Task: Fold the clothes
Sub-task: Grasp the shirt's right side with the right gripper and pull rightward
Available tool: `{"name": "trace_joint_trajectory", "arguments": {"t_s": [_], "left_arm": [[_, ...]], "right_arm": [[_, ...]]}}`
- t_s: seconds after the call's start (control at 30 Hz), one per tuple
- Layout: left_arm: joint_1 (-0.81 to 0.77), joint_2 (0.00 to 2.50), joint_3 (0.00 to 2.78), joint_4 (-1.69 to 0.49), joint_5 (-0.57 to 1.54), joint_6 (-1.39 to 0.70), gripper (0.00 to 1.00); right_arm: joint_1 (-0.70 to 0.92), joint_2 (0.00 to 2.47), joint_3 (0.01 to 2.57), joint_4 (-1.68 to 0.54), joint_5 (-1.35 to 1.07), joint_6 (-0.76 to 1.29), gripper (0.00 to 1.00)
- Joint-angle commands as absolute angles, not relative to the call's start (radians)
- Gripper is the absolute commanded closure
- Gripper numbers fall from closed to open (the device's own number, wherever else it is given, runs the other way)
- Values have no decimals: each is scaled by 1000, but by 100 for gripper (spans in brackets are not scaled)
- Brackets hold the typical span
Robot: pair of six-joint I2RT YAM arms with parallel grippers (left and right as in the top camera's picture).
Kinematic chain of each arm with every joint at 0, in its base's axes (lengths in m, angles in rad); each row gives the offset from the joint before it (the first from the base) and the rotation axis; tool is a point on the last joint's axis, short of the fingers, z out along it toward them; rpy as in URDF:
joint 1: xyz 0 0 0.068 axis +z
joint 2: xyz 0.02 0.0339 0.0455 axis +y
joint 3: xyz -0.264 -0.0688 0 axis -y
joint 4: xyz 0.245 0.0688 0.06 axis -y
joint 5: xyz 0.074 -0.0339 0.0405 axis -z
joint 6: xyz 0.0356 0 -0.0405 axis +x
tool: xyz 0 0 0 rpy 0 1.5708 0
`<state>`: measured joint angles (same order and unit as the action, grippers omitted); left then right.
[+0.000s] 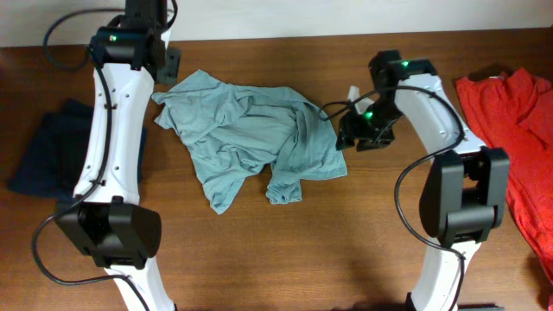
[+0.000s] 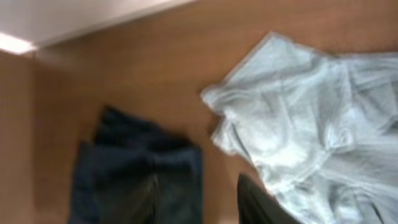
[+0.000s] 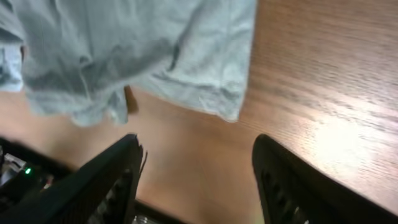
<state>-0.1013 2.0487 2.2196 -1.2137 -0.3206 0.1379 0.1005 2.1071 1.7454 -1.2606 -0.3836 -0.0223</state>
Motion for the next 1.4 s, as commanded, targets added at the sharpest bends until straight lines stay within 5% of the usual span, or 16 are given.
{"name": "trace_joint_trajectory", "arguments": {"t_s": [0.0,0.33,0.57,0.93,1.3,1.33,1.37], "left_arm": [[-105,2055,2224,-1301,-160,105,56],[-109,2055,2224,-1403,-56,105,55],[-109,2055,2224,-1408,-56,105,55],[-109,2055,2224,-1406,-56,105,53],[-109,2055,2224,-1405,-56,105,50],[-109,2055,2224,-1407,-56,105,49],[-109,2055,2224,-1411,-56,105,49]], "right_arm": [[133,2101,1702,-1219,-384,28,41],[167,2101,1420,-937,-302,171,47],[178,2096,1357,-860,-288,176,96],[75,1925,1807,-1119,416,172,96],[-70,1964,2014,-746,332,22,96],[-85,1974,2014,-736,325,23,92],[-102,1986,2014,-736,309,23,61]]}}
